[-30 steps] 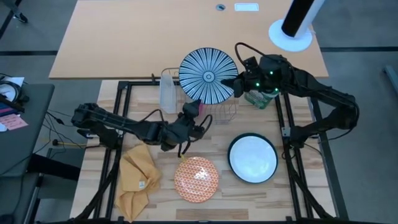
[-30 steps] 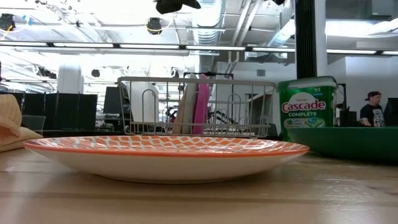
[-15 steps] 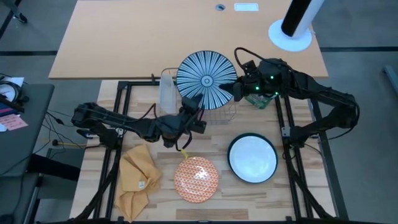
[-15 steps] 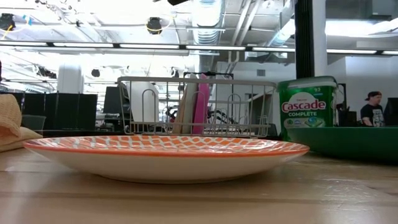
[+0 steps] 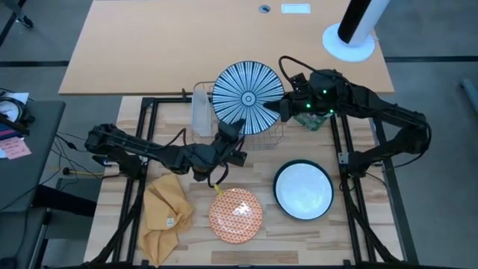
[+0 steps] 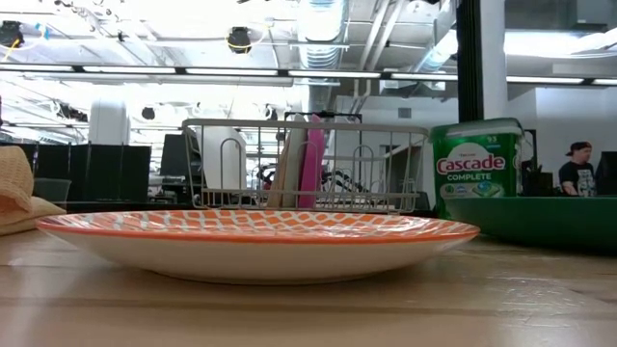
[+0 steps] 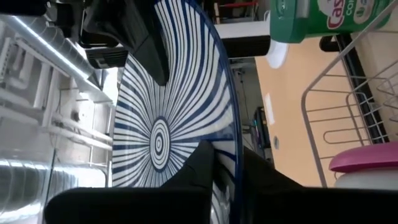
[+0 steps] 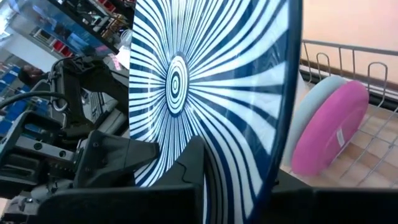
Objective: Sort dishes
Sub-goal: Put the blue patterned plate into the dish rack
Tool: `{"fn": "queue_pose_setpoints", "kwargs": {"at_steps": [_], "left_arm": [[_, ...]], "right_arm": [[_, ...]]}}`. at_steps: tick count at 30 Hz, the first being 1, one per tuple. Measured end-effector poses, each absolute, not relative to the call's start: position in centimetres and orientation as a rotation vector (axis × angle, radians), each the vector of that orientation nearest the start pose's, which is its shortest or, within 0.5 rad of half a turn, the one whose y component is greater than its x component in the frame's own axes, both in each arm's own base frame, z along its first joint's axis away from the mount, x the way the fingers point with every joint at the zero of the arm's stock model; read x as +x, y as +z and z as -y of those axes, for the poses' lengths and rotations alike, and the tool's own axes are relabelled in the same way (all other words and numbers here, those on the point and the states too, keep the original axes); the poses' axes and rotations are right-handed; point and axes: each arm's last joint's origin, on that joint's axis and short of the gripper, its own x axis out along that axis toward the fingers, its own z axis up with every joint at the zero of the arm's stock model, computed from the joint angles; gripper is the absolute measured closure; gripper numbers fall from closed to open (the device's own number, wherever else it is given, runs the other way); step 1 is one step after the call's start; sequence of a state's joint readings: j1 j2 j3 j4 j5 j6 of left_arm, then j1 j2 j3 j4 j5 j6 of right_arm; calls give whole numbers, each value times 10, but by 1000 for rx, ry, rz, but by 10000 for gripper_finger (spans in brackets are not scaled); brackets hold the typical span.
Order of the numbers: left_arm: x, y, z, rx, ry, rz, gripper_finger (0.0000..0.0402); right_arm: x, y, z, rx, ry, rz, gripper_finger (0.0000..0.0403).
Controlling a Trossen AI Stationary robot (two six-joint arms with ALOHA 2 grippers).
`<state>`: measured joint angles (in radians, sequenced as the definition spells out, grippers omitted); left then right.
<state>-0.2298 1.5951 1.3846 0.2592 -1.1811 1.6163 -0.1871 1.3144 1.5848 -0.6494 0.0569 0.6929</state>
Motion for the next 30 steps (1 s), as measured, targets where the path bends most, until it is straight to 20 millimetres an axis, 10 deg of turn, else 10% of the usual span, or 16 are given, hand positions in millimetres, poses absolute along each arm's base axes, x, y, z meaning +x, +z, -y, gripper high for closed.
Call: {"fn": "queue_pose_setpoints", "kwargs": {"at_steps": [30], "left_arm": [[351, 356, 53, 1206, 772, -740, 399]], "right_arm": [[230, 438, 52, 420, -537, -456, 206]]}}
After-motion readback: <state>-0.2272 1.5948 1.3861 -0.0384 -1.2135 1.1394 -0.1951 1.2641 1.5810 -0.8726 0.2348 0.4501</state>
